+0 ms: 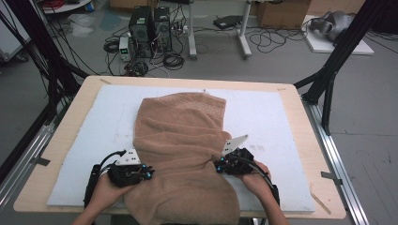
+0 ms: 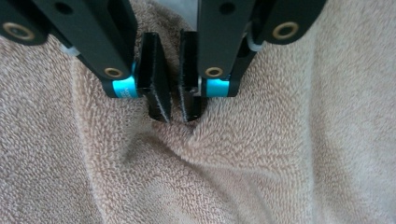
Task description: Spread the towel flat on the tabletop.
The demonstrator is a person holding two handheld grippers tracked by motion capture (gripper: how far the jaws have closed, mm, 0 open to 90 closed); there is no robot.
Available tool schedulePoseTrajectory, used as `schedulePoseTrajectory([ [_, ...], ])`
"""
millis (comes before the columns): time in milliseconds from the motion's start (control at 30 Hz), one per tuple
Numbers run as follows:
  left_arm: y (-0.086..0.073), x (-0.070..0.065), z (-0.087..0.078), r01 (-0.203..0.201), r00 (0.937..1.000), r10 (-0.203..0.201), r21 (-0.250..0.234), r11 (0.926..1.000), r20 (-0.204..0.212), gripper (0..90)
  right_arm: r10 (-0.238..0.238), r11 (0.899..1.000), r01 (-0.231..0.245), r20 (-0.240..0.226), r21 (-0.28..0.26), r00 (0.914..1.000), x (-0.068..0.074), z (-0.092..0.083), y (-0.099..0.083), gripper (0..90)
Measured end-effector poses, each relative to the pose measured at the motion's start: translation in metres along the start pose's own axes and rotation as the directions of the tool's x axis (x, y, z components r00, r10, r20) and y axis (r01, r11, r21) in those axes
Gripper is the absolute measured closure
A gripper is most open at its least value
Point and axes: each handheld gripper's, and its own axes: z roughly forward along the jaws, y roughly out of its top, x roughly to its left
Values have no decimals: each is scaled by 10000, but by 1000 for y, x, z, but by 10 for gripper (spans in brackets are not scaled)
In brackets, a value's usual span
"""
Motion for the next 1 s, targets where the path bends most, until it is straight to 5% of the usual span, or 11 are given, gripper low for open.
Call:
schedulePoseTrajectory([
  [233,2,-2,-1,-54,9999,57,-179,9998,116,839,156,9997,-152,288,-165,9995,-9,-33,-10,839],
  [400,3,-2,2,41,9999,-39,-213,9998,126,804,305,9994,-315,668,144,9973,-15,-25,-10,811],
  [500,3,0,-7,112,9999,-111,-307,9995,38,731,454,9979,-428,539,-490,9975,-14,-30,-12,778],
  [633,2,7,-13,376,9992,-381,-454,9983,-92,682,487,9933,-433,484,-1069,9976,-9,-44,-12,764],
  [1000,-1,4,-18,420,9988,-430,-388,9984,-255,631,167,9864,-137,171,-1638,9997,18,-52,-22,729],
])
